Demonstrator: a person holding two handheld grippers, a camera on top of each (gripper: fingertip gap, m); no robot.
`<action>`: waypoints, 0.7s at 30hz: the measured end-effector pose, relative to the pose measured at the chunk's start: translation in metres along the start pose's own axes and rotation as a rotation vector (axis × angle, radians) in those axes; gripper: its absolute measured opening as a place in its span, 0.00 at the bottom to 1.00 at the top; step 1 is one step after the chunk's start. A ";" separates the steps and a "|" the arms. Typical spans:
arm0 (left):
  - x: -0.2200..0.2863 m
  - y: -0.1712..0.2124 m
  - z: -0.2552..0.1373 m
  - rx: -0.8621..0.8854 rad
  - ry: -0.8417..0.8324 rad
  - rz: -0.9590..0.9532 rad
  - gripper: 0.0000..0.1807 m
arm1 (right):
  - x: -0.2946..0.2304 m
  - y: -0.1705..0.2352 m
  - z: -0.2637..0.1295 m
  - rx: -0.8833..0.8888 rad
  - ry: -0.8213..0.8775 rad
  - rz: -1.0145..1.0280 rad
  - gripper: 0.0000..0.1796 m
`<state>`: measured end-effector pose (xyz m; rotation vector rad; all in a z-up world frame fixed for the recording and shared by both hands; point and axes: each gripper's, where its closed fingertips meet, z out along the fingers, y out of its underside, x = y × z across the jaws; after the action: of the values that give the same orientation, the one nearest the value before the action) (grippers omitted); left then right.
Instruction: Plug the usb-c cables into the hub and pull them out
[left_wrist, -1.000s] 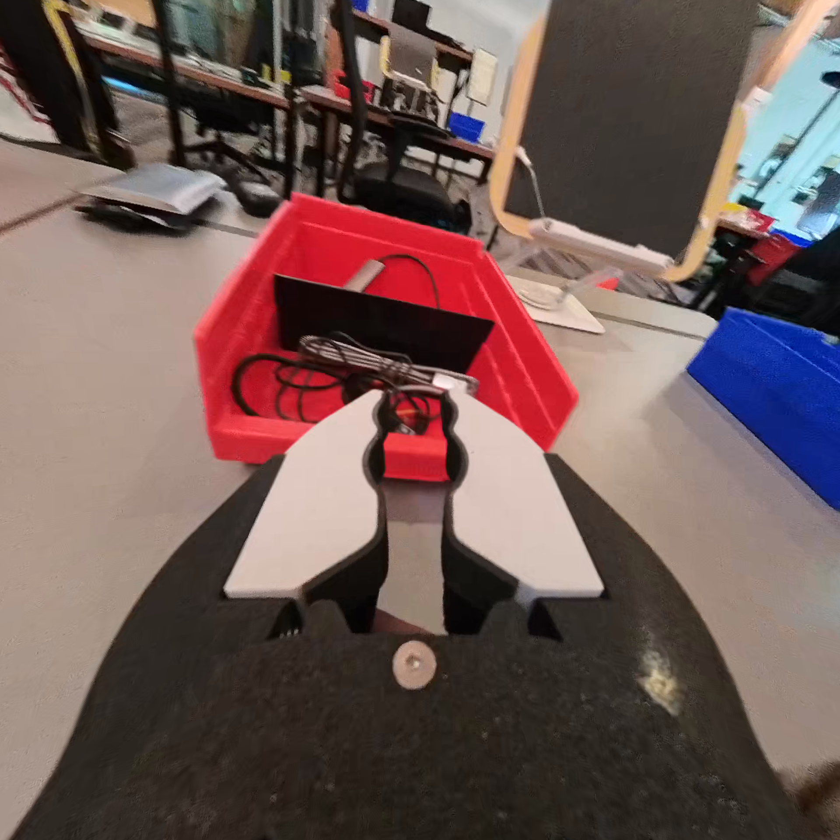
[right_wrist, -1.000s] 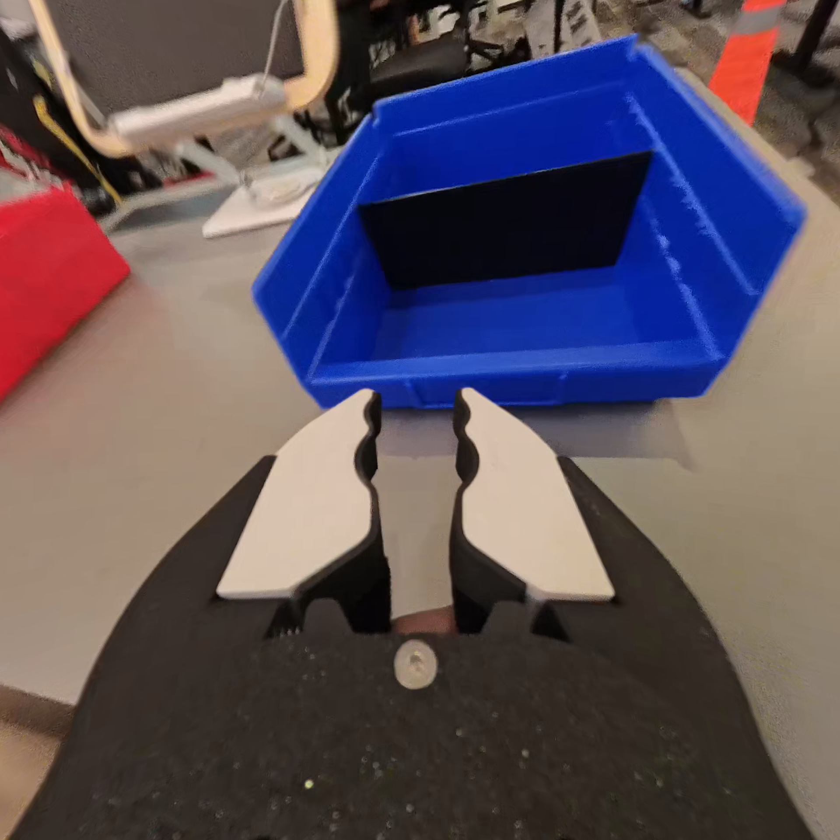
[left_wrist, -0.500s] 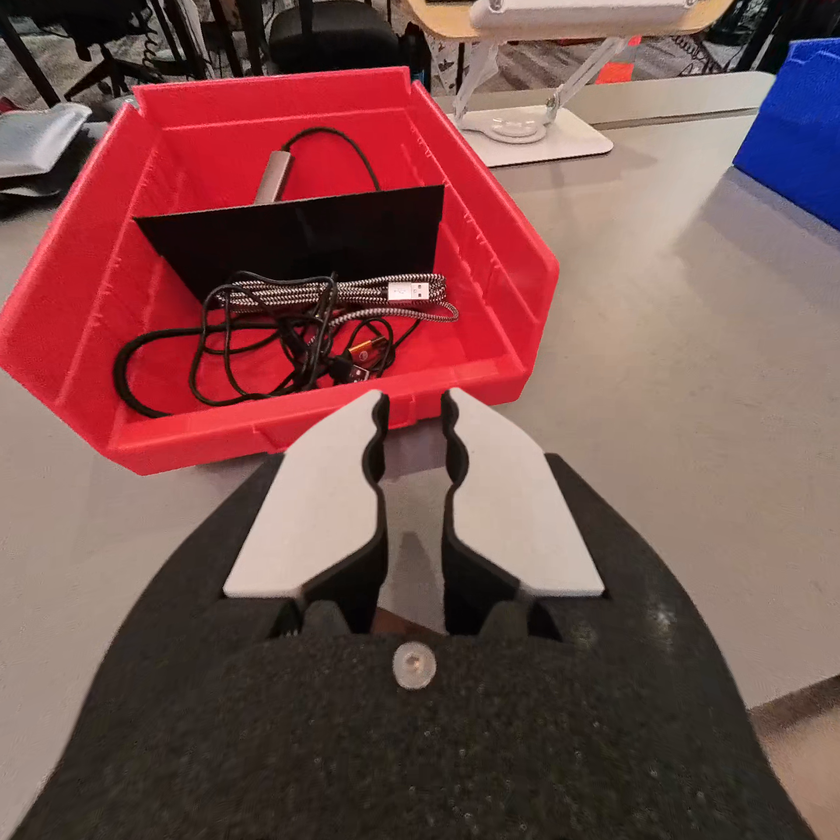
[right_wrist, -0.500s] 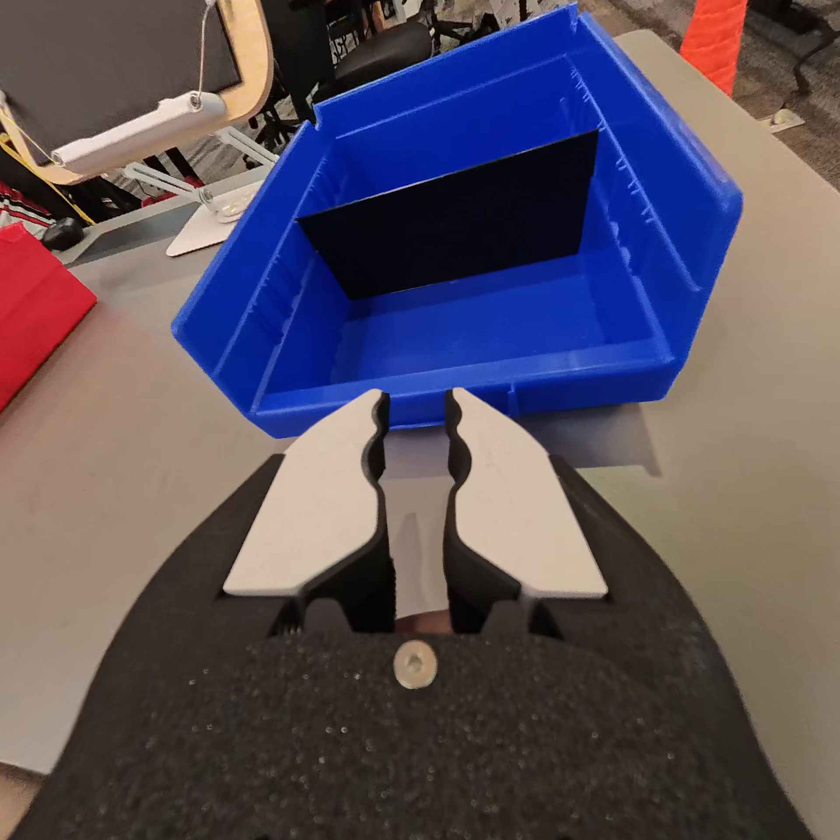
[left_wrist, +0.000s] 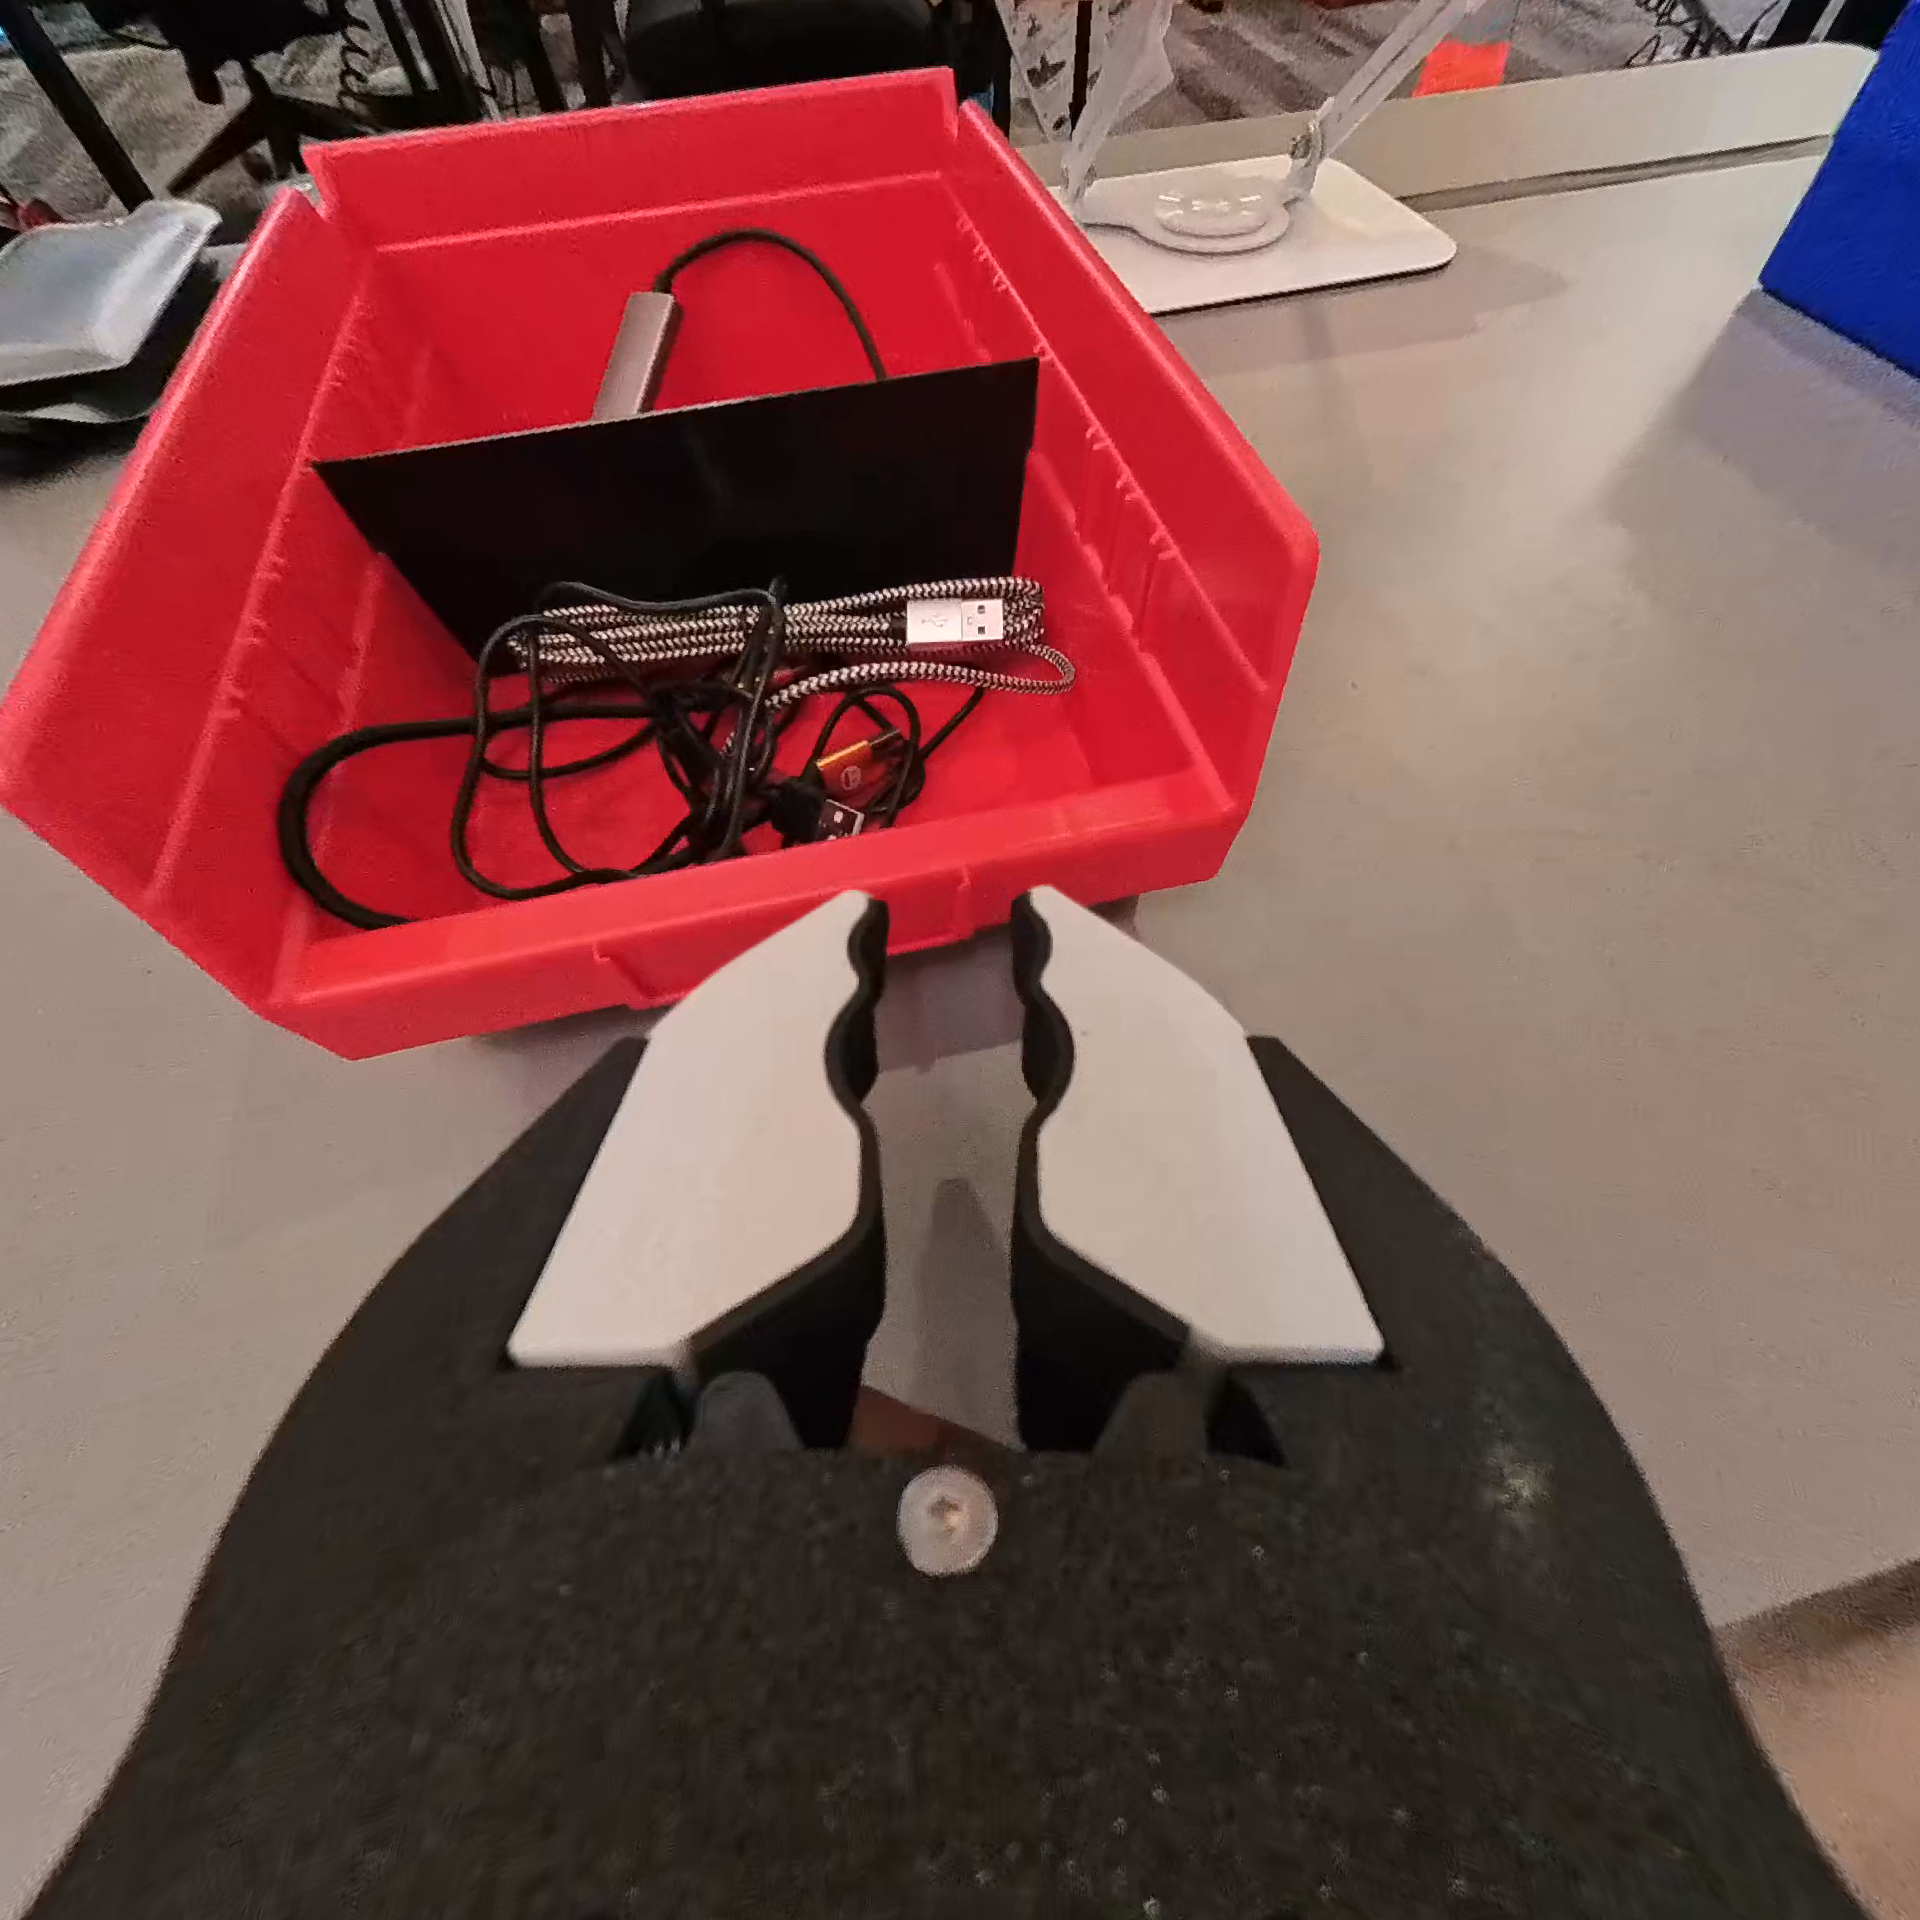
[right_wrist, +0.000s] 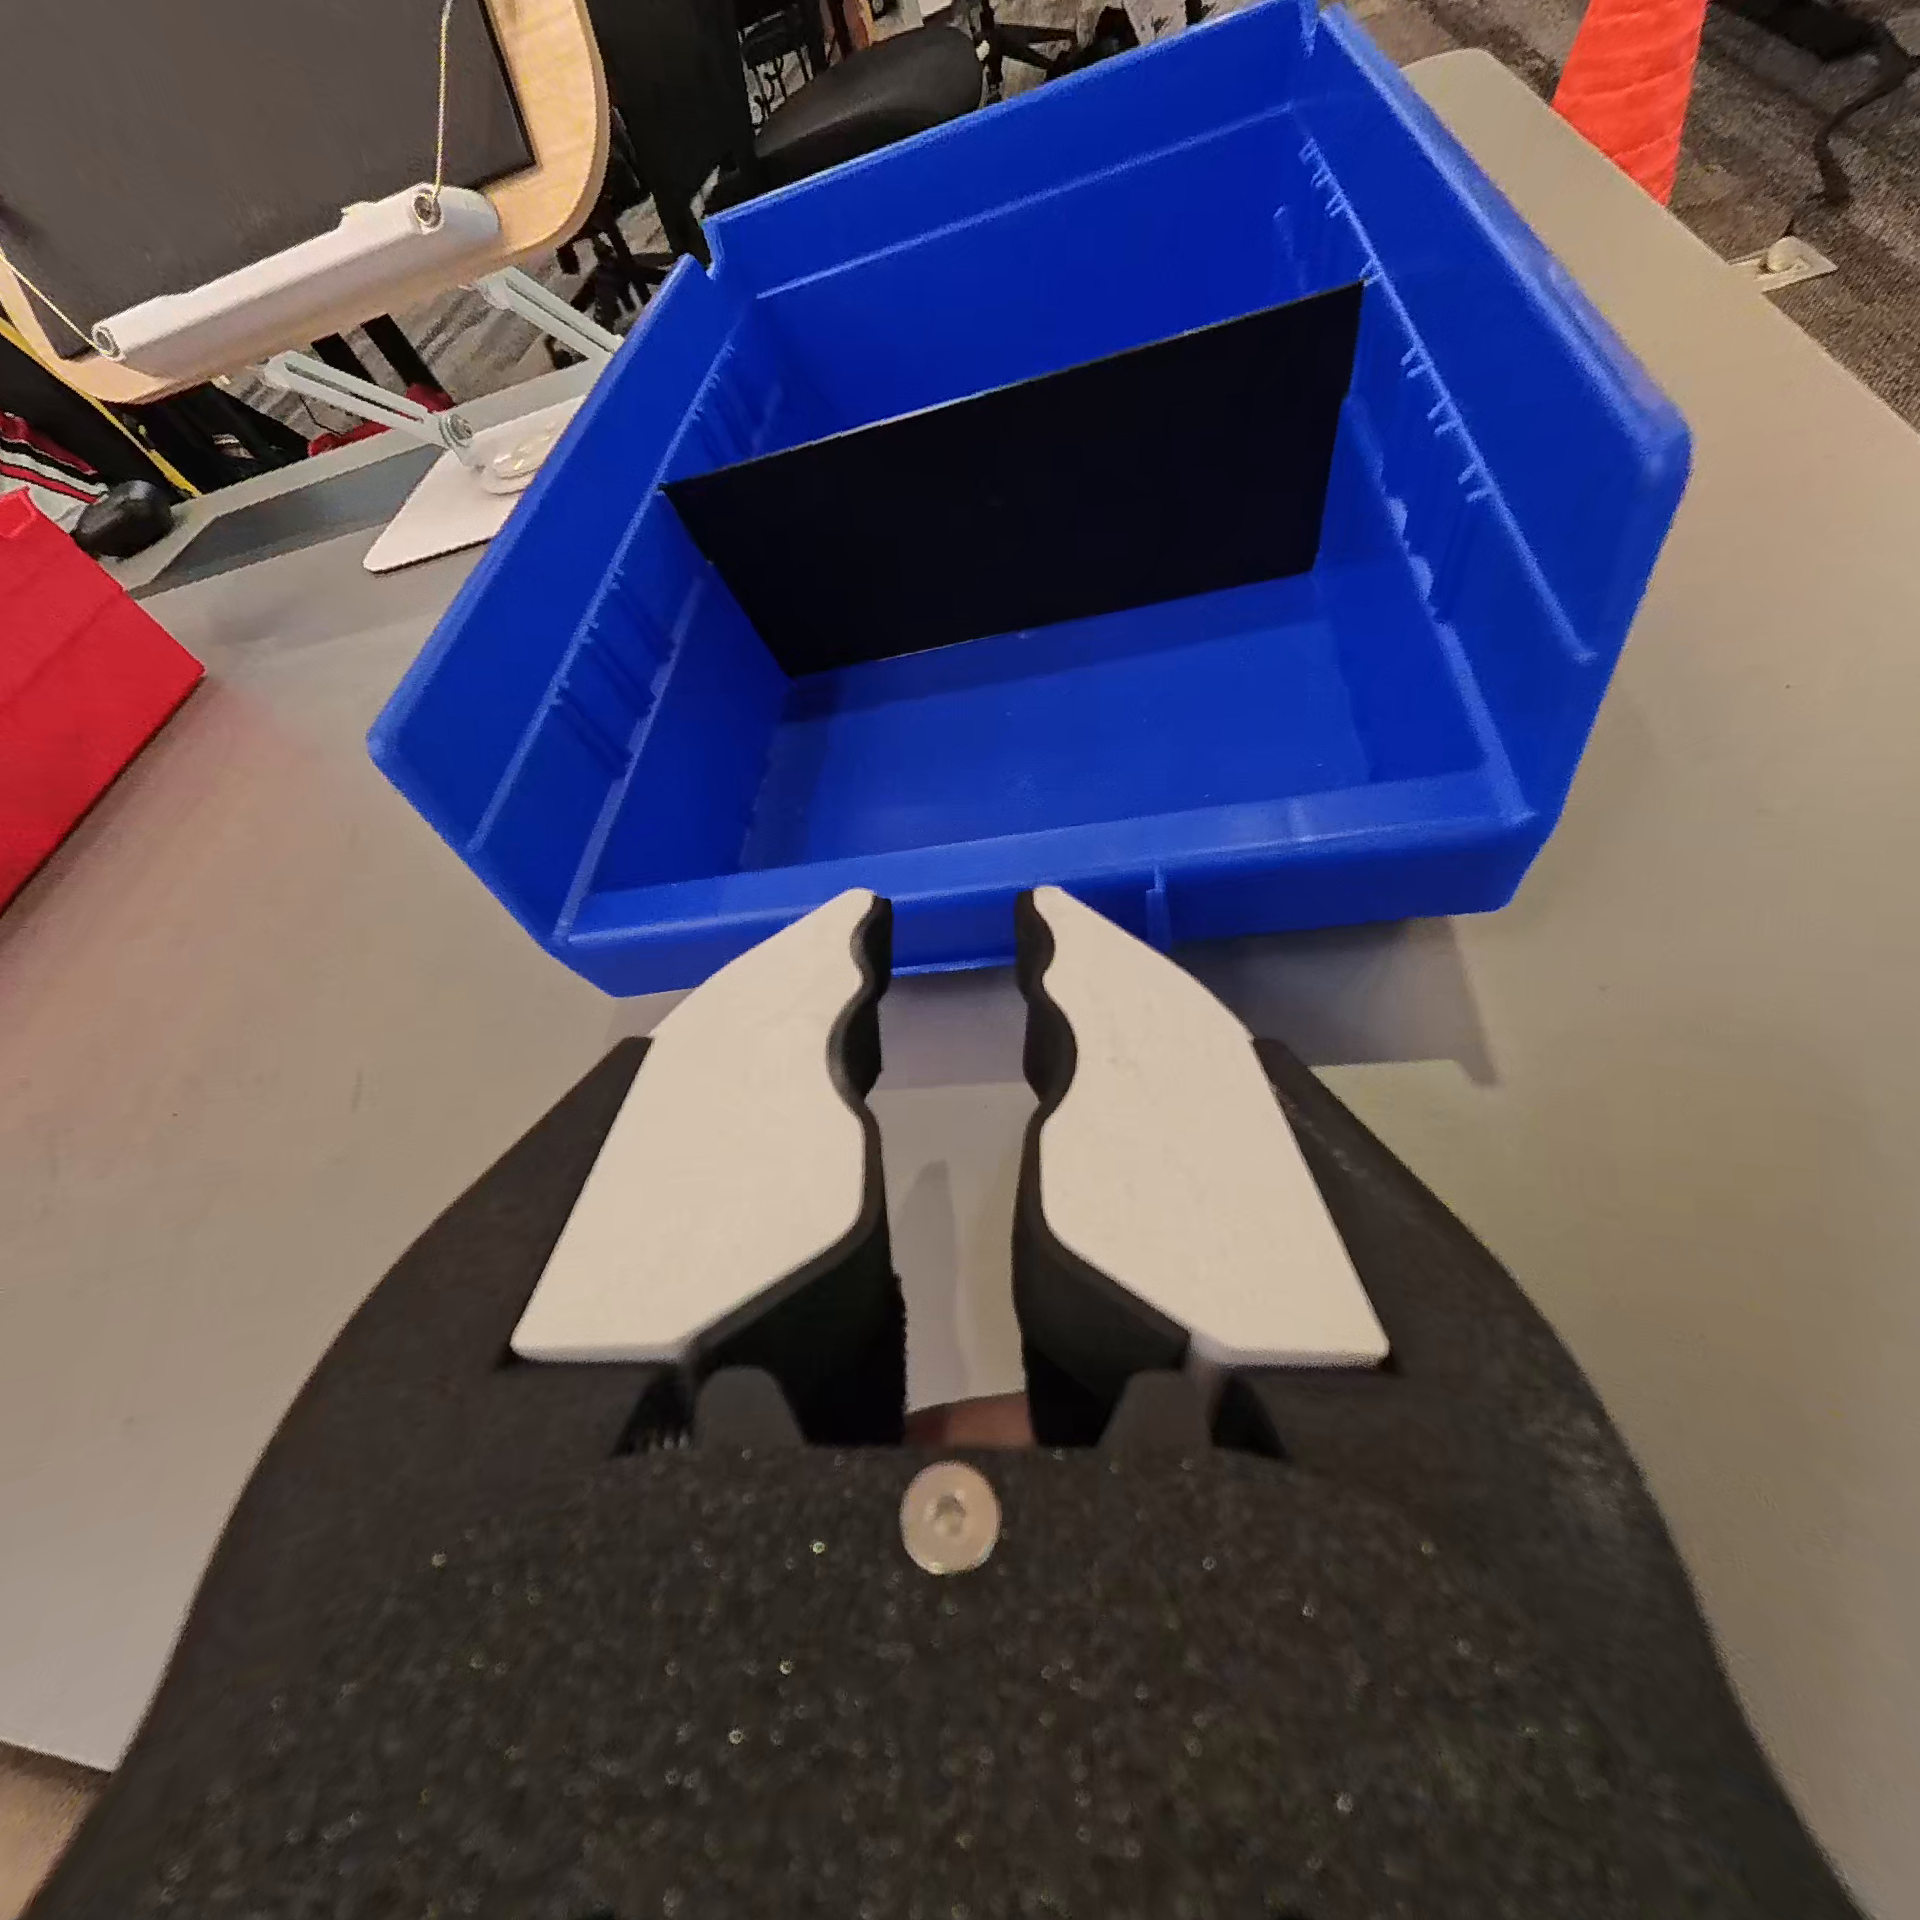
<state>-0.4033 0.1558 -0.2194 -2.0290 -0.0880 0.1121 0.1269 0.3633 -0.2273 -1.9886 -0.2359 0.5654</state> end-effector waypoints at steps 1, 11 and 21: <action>-0.001 0.000 0.000 -0.001 -0.009 0.000 0.12 | 0.000 0.000 0.000 -0.002 -0.001 0.005 0.12; 0.002 -0.003 -0.007 0.024 -0.013 -0.016 0.12 | -0.012 0.004 -0.006 -0.004 -0.025 -0.005 0.12; 0.009 -0.008 -0.010 0.061 0.031 -0.033 0.12 | -0.078 0.015 -0.014 0.020 -0.125 -0.126 0.12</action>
<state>-0.3935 0.1511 -0.2082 -1.9667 -0.0971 0.0619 0.0650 0.3141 -0.2126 -1.9064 -0.4274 0.6091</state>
